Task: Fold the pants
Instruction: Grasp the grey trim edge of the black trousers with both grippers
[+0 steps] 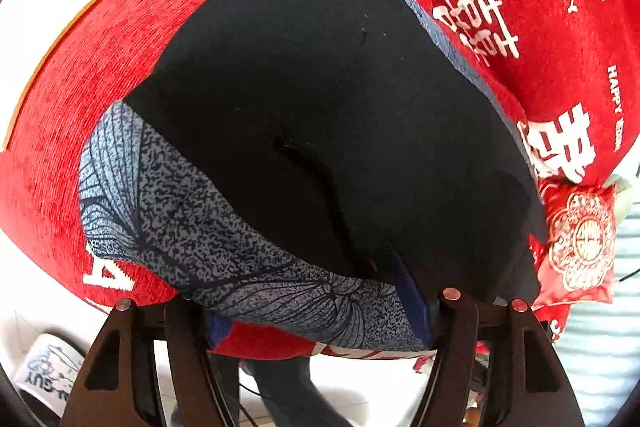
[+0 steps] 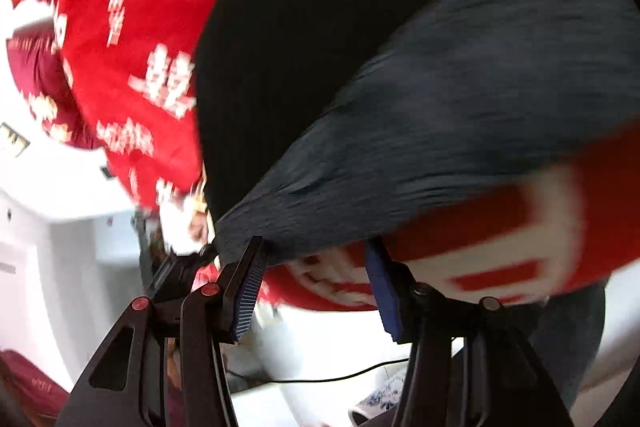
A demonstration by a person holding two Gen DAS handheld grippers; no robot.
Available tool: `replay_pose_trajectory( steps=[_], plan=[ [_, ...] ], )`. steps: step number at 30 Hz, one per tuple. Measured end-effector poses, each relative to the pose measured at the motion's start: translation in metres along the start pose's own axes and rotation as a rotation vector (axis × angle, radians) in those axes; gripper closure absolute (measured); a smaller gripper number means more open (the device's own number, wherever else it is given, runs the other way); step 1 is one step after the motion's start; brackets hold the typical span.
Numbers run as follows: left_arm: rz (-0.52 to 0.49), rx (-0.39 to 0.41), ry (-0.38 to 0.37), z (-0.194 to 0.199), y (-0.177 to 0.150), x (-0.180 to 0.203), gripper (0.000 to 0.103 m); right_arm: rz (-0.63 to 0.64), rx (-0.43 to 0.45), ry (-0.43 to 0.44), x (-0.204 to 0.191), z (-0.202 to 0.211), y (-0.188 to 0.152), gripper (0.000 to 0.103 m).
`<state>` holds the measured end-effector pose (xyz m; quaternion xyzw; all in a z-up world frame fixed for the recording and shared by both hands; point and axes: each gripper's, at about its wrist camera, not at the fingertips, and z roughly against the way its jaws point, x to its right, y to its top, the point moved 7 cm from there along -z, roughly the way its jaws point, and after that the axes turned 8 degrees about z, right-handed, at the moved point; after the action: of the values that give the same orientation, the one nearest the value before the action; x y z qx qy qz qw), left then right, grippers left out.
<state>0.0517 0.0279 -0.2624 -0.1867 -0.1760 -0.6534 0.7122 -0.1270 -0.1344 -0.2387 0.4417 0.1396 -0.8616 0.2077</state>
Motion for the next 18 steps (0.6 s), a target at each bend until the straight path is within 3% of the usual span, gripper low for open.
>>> replay_pose_trajectory(
  steps=[4, 7, 10, 12, 18],
  plan=[
    [-0.008, 0.007, 0.019, -0.002, -0.002, 0.0, 0.034, -0.065, 0.088, 0.054, 0.011, 0.019, 0.007, 0.047],
    [0.009, 0.009, 0.026, -0.001, -0.003, -0.002, 0.035, -0.147, 0.142, 0.144, 0.014, 0.02, 0.014, 0.049],
    [0.03, -0.003, 0.009, 0.002, 0.0, -0.005, 0.063, -0.244, 0.186, 0.204, 0.016, 0.029, 0.015, 0.096],
    [0.049, -0.019, -0.012, 0.006, 0.001, -0.004, 0.065, -0.23, 0.191, 0.194, 0.005, 0.04, 0.021, 0.096],
    [0.015, 0.048, -0.026, 0.04, 0.019, 0.037, 0.066, -0.015, 0.073, 0.114, -0.051, 0.078, 0.064, 0.096]
  ],
)
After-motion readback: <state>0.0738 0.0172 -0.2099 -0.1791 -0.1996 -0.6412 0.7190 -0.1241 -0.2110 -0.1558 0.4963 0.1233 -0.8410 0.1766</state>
